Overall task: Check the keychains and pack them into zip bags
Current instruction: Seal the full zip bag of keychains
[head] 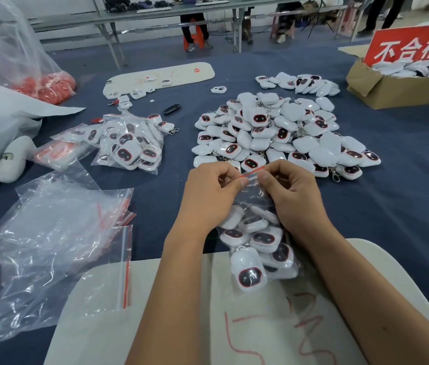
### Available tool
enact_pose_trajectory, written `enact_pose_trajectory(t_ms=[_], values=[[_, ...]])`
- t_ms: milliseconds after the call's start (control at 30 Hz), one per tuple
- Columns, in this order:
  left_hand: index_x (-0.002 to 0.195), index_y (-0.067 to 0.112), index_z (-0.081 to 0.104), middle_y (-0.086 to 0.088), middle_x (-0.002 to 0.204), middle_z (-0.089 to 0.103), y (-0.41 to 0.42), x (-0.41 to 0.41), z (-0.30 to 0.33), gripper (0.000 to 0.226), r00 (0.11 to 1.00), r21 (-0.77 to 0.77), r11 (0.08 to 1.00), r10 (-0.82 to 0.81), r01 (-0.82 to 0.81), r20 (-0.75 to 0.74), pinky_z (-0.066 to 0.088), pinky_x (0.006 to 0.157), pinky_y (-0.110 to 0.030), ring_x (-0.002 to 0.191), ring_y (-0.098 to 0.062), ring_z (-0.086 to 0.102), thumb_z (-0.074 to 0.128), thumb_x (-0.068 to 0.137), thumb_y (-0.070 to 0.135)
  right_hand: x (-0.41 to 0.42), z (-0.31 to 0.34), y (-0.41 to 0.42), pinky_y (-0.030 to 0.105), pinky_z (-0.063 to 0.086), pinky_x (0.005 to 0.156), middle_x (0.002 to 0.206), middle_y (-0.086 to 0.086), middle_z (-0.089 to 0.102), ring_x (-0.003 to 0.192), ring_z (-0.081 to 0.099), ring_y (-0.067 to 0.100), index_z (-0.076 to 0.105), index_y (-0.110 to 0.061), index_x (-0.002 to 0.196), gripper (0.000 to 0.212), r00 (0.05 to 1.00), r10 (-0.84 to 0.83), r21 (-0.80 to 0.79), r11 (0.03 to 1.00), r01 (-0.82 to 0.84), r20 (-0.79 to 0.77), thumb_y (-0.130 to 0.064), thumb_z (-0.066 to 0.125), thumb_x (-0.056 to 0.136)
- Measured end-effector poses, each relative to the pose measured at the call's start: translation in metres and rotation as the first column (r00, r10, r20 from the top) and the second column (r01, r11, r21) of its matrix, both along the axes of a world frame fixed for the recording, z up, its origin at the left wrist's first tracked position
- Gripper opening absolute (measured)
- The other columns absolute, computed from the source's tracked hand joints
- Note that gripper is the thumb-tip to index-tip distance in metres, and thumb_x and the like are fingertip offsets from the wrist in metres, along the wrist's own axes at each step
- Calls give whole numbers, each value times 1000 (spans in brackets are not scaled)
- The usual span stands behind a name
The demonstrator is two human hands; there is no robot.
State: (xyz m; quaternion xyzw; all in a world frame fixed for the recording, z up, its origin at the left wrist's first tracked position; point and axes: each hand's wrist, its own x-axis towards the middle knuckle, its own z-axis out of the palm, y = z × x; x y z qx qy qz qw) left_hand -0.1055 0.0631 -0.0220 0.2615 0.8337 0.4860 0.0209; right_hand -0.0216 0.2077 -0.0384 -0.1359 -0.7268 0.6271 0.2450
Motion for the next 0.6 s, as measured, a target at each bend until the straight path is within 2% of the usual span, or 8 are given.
enact_pose_trajectory(t_ms=[133,233,300,400,500,600], values=[[78,18,75,12,57,58,4,0,0,13,1000,-22,1000,18,-19,-15,36,52,-12,52,-2,48,79,90,23,0,0,0,24,54,58,69,2,70,63,62,10,73,-17,86,17,1000,-10,-25,1000,10,-4,-14,66,102],[81,21,78,17,55,59,3,0,-1,9,1000,11,999,30,-30,6,37,52,-10,51,0,49,81,89,25,0,0,0,26,54,59,75,13,72,65,62,13,74,-17,86,18,1000,-28,-30,999,28,-5,-14,67,102],[83,23,80,13,61,64,1,-1,-3,6,999,35,999,34,-35,38,41,55,-13,55,0,51,82,88,26,0,-1,0,28,52,58,76,19,70,64,59,16,73,-17,85,18,999,-38,-26,999,38,-4,-15,67,102],[83,22,79,13,62,65,-1,-3,-4,6,996,53,998,24,-28,81,42,57,-12,56,0,53,81,89,22,-1,-2,0,28,49,56,71,20,65,63,55,17,72,-16,84,19,999,-48,-32,998,47,-2,-15,66,102],[81,20,79,19,54,59,0,-3,-3,9,998,20,999,27,-28,57,38,53,-9,52,2,50,80,90,19,-1,-2,1,28,51,56,78,23,68,64,57,17,73,-16,85,18,999,-44,-28,999,44,2,-15,66,102],[79,23,78,14,60,66,2,-2,-2,10,998,16,999,35,-36,43,42,56,-10,56,0,55,80,89,20,-1,-2,1,28,52,56,78,22,68,64,58,17,73,-16,85,18,999,-52,-32,998,52,1,-16,67,102]])
